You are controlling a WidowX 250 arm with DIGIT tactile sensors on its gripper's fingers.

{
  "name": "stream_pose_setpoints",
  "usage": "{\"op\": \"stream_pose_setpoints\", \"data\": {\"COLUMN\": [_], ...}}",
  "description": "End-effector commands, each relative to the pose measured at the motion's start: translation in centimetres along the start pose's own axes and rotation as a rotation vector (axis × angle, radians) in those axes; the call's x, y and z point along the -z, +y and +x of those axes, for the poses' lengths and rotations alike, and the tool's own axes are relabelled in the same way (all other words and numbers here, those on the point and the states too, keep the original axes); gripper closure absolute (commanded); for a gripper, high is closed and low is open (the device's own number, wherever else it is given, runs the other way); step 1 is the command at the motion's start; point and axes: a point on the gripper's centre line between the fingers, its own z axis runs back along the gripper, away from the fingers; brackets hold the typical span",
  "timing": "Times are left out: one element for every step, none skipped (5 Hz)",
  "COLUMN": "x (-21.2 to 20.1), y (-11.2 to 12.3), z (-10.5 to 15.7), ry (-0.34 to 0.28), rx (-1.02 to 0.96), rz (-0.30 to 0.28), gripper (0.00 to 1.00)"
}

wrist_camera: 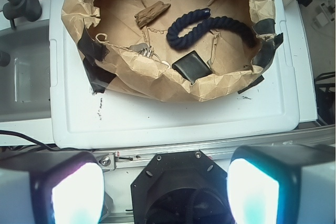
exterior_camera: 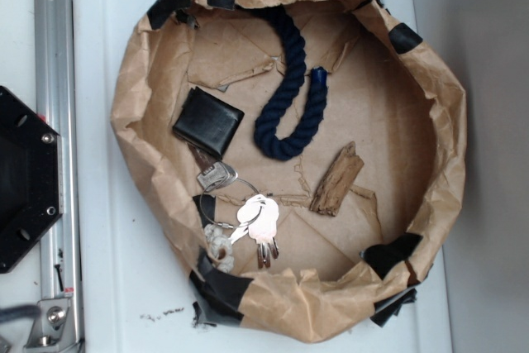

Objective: Grab the wood chip.

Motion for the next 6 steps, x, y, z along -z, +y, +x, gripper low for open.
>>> {"op": "stream_pose_setpoints", "data": {"x": [0.0, 5.2, 8.6, 10.7, 13.1, 15.7], "y": [0.0, 3.1, 3.9, 4.3, 4.1, 1.5], "z": [0.0, 3.8, 6.5, 10.6, 14.0, 17.3], "ry": [0.000, -0.177, -0.136, -0.210, -0.102, -0.091], "rx": [0.000, -0.087, -0.367, -0.632, -0.722, -0.729], "rz": [0.000, 0.228, 0.088, -0.044, -0.021, -0.095], "gripper": [0.00, 0.00, 0.00, 0.00, 0.00, 0.00]}}
